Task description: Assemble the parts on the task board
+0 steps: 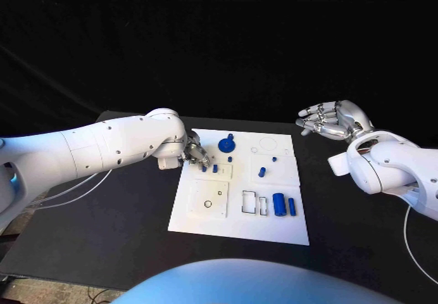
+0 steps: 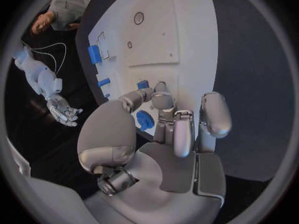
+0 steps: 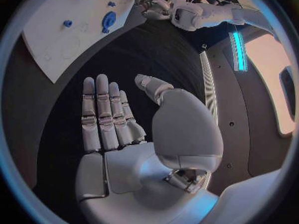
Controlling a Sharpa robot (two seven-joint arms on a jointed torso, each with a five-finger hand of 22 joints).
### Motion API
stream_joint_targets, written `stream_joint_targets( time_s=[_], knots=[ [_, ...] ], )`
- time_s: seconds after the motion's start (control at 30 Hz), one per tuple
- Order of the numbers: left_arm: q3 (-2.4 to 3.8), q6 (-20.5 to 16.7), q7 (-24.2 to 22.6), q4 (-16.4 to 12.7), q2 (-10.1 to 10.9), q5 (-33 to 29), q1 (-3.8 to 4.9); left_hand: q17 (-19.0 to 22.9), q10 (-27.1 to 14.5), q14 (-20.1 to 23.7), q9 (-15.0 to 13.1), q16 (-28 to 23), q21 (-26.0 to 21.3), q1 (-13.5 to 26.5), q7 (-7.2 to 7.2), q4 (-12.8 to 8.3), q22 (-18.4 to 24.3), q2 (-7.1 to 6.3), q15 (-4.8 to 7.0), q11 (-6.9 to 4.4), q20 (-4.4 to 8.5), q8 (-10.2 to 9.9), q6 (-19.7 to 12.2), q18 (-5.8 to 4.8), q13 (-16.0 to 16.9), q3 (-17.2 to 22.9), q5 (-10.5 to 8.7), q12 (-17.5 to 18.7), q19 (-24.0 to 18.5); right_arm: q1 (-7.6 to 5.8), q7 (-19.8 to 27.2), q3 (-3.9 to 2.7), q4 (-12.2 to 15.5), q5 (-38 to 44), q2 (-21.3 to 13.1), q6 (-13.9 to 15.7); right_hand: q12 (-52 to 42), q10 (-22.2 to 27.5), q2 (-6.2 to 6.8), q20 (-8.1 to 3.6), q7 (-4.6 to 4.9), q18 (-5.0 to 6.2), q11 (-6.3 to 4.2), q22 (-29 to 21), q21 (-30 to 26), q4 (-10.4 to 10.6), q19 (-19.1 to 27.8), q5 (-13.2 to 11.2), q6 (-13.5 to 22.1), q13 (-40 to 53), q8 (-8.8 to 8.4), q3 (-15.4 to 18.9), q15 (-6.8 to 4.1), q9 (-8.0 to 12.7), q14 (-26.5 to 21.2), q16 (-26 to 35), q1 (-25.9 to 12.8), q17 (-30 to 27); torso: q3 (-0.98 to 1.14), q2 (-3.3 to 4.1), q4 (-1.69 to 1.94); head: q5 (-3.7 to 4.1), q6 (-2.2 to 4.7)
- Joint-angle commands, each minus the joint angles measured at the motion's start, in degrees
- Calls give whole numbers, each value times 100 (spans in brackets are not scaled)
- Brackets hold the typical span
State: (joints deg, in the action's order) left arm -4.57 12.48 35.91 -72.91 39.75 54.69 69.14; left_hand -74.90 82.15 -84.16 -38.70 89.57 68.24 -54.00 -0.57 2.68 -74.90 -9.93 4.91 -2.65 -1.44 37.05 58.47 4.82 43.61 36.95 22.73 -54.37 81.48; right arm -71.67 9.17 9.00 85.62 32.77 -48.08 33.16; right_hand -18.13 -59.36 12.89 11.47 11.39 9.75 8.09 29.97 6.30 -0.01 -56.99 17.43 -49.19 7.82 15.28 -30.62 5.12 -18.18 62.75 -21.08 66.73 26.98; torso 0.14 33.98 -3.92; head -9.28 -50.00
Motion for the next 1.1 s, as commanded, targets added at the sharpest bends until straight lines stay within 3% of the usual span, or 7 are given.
stream_joint_targets(
  time_s=[0.03,0.33,0.43,0.73,0.93,0.97,1.1],
  knots=[
    [-2,12,8,-5,-5,-14,-7,-1467,0,-576,18,29,-42,60,-8,82,-887,-39,35,-17,18,-39,6,-47,10,-100,-125,-3,12,3,19,0,4,49,-1,-66,37,-33,-39,21,18,69,-6,-17,-39,-46,-12,15,36,-14,27,-5,-3,9,25,33,-25,13,-3,-3,2,4,0],
    [13,-101,-53,-59,44,-10,-7,-1475,1,-577,80,32,-58,126,-12,424,-896,-174,35,-14,19,-50,59,-49,29,-533,-332,-1,24,3,21,0,-4,49,5,-68,37,-33,-39,21,18,69,-6,-17,-39,-46,-12,15,36,-14,27,-5,-3,9,25,33,-25,13,-7,0,2,8,0],
    [30,-240,-100,-98,80,-18,-8,-1396,-42,-563,90,5,-130,104,-22,644,-884,-230,41,-8,22,-33,30,-37,-65,-806,-514,81,9,7,22,0,-7,49,7,-68,39,-33,-38,22,19,68,-6,-21,-41,-47,-12,12,38,-17,26,-2,-2,10,26,38,-28,14,-11,0,1,16,0],
    [112,-550,-296,-243,203,-235,-3,-1289,-125,-543,34,-32,-225,11,-42,955,-866,-306,46,5,31,61,-92,-21,-210,-1184,-553,186,-9,21,27,0,-8,49,5,-66,39,-33,-38,22,19,68,-6,-21,-41,-47,-12,12,38,-17,26,-2,-2,10,26,38,-28,14,-2,3,3,21,0],
    [219,-928,-742,-378,288,-331,9,-1041,-579,-495,-61,-123,-464,-404,-96,1203,-812,-298,39,22,28,157,-564,18,-840,-1469,-409,664,-82,27,30,0,-7,49,0,-65,39,-33,-38,22,19,68,-6,-21,-41,-47,-12,12,38,-17,26,-2,-2,10,26,38,-28,14,-1,-3,-1,35,0],
    [231,-1037,-899,-400,299,-348,14,-768,-865,-434,-62,-234,-811,-568,-148,1222,-720,-304,24,54,22,138,-736,78,-1121,-1500,-343,927,-217,28,30,0,-7,49,-2,-64,39,-33,-38,22,19,68,-6,-21,-41,-47,-12,12,38,-17,26,-2,-2,10,26,38,-28,14,2,-5,-1,39,0],
    [254,-1432,-1678,-458,294,-271,26,-531,-1370,-367,81,-349,-1266,-1227,-317,1096,-598,-209,-72,191,-48,-86,-1266,141,-1157,-1375,-265,994,-387,30,32,0,-8,49,-6,-65,39,-33,-38,22,19,68,-6,-21,-41,-47,-12,12,38,-17,26,-2,-2,10,26,38,-28,14,7,-6,-2,63,0]
  ],
)
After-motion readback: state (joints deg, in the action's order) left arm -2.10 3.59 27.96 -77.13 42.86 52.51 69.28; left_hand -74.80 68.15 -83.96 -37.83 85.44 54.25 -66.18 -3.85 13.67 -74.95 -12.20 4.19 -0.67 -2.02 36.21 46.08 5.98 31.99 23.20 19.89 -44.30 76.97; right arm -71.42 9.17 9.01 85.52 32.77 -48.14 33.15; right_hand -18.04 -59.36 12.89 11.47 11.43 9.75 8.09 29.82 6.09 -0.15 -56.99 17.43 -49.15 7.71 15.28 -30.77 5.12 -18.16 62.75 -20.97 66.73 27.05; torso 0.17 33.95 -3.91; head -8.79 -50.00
